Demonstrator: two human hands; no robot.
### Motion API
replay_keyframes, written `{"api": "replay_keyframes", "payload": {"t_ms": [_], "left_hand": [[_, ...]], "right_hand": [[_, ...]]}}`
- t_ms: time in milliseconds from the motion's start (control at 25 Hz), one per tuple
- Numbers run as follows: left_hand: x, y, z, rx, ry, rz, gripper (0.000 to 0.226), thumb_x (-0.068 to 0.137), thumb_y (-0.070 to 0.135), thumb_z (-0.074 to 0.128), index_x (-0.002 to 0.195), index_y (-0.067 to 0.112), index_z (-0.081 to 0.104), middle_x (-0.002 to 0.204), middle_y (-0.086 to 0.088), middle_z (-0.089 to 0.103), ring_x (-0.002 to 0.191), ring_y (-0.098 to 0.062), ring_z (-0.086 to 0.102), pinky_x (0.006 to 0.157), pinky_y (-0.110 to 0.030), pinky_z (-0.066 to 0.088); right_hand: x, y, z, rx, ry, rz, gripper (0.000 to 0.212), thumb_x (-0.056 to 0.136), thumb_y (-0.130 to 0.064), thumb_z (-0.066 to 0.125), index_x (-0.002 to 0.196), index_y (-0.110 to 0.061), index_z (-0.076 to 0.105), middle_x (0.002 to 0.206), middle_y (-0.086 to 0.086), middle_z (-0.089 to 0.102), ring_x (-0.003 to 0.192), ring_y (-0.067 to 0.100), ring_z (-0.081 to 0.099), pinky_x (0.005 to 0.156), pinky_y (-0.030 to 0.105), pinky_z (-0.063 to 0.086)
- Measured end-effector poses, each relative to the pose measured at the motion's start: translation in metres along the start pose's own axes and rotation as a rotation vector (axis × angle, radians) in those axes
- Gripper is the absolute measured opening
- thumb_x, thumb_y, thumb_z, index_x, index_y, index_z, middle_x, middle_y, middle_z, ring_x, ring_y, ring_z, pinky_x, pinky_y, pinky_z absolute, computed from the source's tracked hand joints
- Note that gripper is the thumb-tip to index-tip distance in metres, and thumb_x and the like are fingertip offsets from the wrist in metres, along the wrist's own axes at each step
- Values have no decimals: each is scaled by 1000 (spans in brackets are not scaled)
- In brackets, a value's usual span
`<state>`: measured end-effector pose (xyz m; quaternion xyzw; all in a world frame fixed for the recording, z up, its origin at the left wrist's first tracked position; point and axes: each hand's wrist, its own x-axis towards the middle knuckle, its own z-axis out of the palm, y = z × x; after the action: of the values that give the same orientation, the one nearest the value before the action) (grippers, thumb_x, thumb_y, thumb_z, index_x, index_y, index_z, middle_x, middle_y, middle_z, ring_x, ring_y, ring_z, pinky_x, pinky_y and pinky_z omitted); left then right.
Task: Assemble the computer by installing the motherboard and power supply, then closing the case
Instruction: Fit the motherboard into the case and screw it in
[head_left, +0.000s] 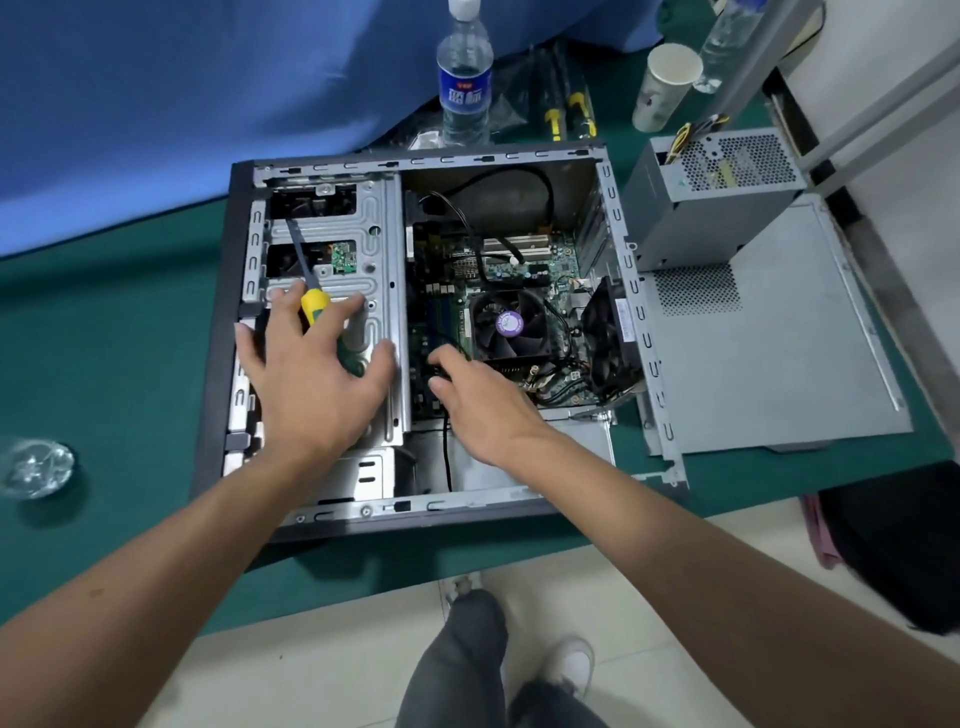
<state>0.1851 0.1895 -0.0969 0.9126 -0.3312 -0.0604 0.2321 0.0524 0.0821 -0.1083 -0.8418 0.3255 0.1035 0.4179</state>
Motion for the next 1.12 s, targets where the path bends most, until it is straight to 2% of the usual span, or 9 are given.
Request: {"api": "replay_keyframes", "payload": {"t_ms": [120, 240, 320, 440, 600, 680, 880, 1000, 1120], "left_hand": [[0, 0, 5, 58, 41, 33, 43, 91, 49, 61, 130, 32, 61, 148, -10, 39, 143, -23, 30, 119, -56, -2], [0, 0, 7, 111, 64, 52, 42, 93, 48, 61, 131, 29, 61, 143, -11, 42, 139, -28, 37, 118, -57, 0], [1, 0, 8, 143, 65, 67, 43, 94, 50, 59, 131, 29, 61, 141, -12, 43, 136, -30, 39, 118, -58, 1], [2, -1, 8, 169, 67, 75, 49, 92, 57, 51, 132, 31, 59, 139, -13, 44, 134, -30, 40, 118, -58, 2], [0, -2, 10, 182, 61, 78, 54, 88, 60, 46, 132, 31, 60, 138, -14, 45, 133, -32, 40, 119, -59, 4], [1, -3, 11, 178, 64, 76, 55, 87, 60, 45, 131, 31, 60, 138, -14, 45, 133, -32, 40, 119, -59, 4], [0, -5, 11, 159, 62, 77, 55, 86, 61, 46, 130, 31, 61, 138, -14, 46, 134, -31, 39, 118, -61, 4], [0, -4, 11, 149, 59, 72, 55, 86, 61, 46, 130, 31, 61, 138, -14, 45, 134, -31, 39, 119, -60, 4], [0, -3, 10, 147, 56, 67, 55, 86, 61, 46, 130, 31, 61, 138, -14, 45, 134, -32, 39, 119, -58, 2]], "right_hand": [[13, 3, 1, 56, -2, 52, 24, 105, -24, 41, 119, -12, 55, 102, 11, 63, 93, 31, 59, 73, 37, 46], [27, -3, 3, -129, 29, -63, 10, 100, -12, 44, 98, -8, 53, 97, 12, 58, 98, 35, 58, 73, 37, 43], [34, -6, 2, -271, 24, -135, 15, 93, -2, 46, 104, -7, 55, 100, 12, 54, 103, 37, 58, 78, 41, 44], [45, -8, 6, -359, 64, -137, 30, 90, 4, 49, 118, -2, 57, 119, 16, 56, 113, 35, 54, 90, 39, 46], [50, -5, 31, -266, -168, -1, 31, 90, 3, 50, 119, -2, 61, 119, 19, 62, 103, 33, 61, 83, 33, 48], [53, -3, 35, -272, -233, -7, 38, 91, -1, 50, 128, -6, 57, 125, 17, 60, 110, 33, 60, 87, 33, 48], [46, -4, 27, -368, -193, -140, 39, 94, 0, 46, 130, -11, 54, 123, 16, 60, 111, 34, 60, 92, 37, 51], [45, -6, 30, -476, -197, -163, 41, 96, -5, 45, 137, -8, 49, 131, 16, 57, 116, 33, 58, 88, 33, 47], [45, -8, 36, -552, -186, -207, 45, 97, -8, 46, 141, -9, 45, 140, 14, 51, 123, 31, 54, 93, 33, 44]]}}
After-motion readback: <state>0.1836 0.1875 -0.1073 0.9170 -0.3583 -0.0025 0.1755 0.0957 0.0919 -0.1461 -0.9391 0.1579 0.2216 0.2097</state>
